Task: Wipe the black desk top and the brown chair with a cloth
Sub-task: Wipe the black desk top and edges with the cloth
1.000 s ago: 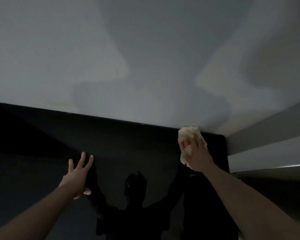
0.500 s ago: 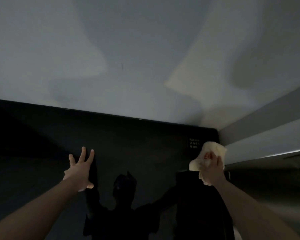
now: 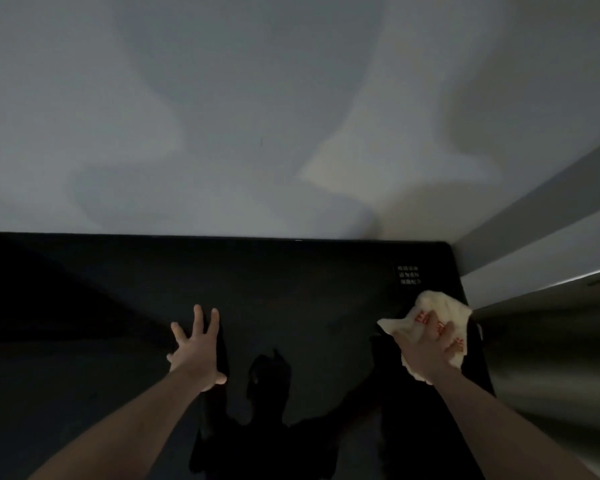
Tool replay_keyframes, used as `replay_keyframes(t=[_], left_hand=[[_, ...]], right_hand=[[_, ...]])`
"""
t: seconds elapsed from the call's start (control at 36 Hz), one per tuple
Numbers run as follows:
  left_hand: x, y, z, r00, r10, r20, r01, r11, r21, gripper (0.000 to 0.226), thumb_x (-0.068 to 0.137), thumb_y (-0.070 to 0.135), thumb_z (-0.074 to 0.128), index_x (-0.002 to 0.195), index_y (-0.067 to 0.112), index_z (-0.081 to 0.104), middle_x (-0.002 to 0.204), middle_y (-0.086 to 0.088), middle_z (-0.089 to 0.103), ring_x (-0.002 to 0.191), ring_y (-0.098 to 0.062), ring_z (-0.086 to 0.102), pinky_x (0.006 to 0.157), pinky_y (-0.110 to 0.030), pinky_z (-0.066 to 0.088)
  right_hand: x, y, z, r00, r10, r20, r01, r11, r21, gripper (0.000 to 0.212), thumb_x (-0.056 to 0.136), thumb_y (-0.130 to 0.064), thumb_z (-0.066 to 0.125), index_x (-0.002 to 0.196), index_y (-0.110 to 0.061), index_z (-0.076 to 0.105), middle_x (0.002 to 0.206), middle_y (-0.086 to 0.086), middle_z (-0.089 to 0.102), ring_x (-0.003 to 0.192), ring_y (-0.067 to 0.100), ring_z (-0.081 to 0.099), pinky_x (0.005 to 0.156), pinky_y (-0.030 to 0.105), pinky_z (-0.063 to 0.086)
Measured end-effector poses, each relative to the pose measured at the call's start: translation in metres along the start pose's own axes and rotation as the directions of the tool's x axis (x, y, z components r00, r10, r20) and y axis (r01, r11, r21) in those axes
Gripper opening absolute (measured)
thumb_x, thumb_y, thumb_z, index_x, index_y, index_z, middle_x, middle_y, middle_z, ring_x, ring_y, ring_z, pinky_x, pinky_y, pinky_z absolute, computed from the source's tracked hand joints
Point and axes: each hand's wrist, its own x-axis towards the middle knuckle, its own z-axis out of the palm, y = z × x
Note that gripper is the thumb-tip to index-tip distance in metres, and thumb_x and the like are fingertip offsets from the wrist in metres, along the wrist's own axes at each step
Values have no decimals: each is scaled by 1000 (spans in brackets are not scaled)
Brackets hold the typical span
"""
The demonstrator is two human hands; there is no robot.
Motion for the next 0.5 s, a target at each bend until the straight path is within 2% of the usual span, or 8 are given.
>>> replay_keyframes(t=[0.08,0.14,0.22,0.31,0.39,0.5], left_hand=[[0,0,2,1000,1,0,-1,1000,-3,139,76,32,88,156,33,-25,160,2,-39,151,-47,-17,113,-61,38],[2,0,4,1000,-6,-8,6,1000,-11,139,76,31,89,155,34,-26,159,4,-40,151,-46,-17,113,-60,39],[7,0,5,1000,-6,-13,6,1000,-1,141,75,31,89,155,34,-27,158,5,-42,150,-46,-18,111,-57,43],[9,-2,7,1000,6,-18,-6,1000,-1,142,74,31,89,154,35,-27,157,6,-42,150,-46,-19,109,-54,47],[11,-3,8,1000,9,-29,-9,1000,-3,141,74,32,90,154,35,-27,157,6,-42,150,-46,-19,109,-55,46],[10,-3,10,999,12,-41,-12,1000,-5,141,74,31,90,155,35,-25,157,6,-42,150,-46,-20,109,-55,47]], right_hand=[[4,-11,-3,998,-6,62,10,998,-56,98,83,-85,26,154,-38,-24,162,0,-34,146,43,-31,114,70,-4],[9,-22,-7,997,24,68,-22,999,-33,102,77,-87,21,155,-38,-23,160,0,-38,143,45,-33,112,73,-7],[17,-32,-9,998,60,21,-61,996,60,102,80,-85,32,155,-42,-20,159,-1,-39,145,42,-31,111,72,-10],[16,-38,-15,999,32,2,-32,994,106,98,85,-77,40,157,-41,-16,161,0,-36,146,40,-31,112,69,-12],[16,-42,-14,1000,17,13,-18,992,126,96,86,-74,40,157,-39,-15,161,0,-35,146,40,-33,111,67,-15],[-3,-57,-10,998,-23,-62,35,980,194,88,98,-57,48,158,-37,-13,162,0,-34,149,36,-27,115,68,-10]])
